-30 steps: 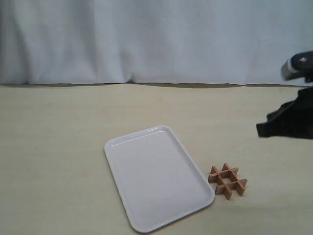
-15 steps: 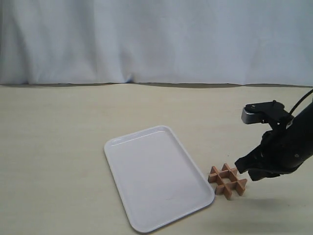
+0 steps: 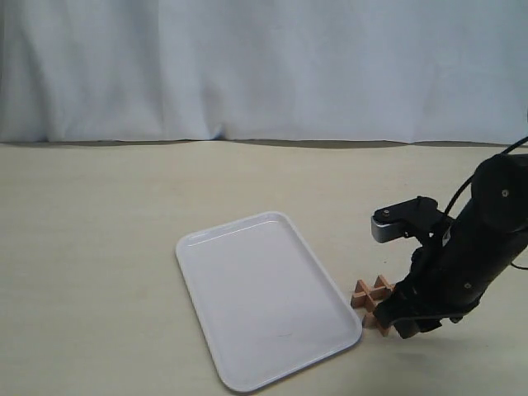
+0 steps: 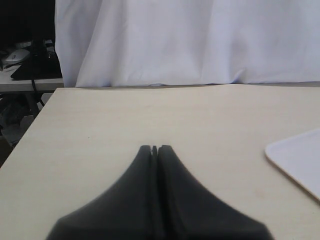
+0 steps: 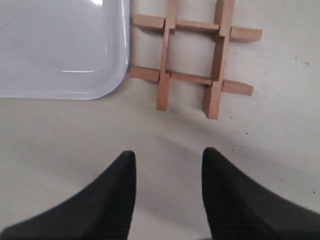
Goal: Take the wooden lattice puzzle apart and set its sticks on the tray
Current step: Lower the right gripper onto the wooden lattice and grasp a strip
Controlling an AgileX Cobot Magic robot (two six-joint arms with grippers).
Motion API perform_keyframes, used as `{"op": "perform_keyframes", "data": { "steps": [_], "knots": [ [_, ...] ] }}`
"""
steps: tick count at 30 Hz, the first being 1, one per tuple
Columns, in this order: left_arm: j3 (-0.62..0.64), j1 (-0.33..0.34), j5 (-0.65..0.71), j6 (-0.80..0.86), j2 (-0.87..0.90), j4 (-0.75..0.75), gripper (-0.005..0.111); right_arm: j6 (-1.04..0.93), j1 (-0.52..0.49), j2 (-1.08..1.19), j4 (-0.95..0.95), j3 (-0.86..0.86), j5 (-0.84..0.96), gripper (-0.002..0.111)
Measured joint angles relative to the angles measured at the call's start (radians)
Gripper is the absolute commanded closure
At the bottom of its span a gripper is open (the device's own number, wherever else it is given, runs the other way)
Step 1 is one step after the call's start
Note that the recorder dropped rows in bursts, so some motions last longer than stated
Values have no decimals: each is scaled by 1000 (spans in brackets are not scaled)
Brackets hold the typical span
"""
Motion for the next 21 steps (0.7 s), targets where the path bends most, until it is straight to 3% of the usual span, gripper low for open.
{"op": "perform_keyframes", "data": {
  "steps": [11,21],
  "knots": [
    [0,0,0,0,0,0,107,12,1,80,-34,3,-63,67],
    [0,0,0,0,0,0,107,142,1,145,-179,3,-109,67]
  ]
}}
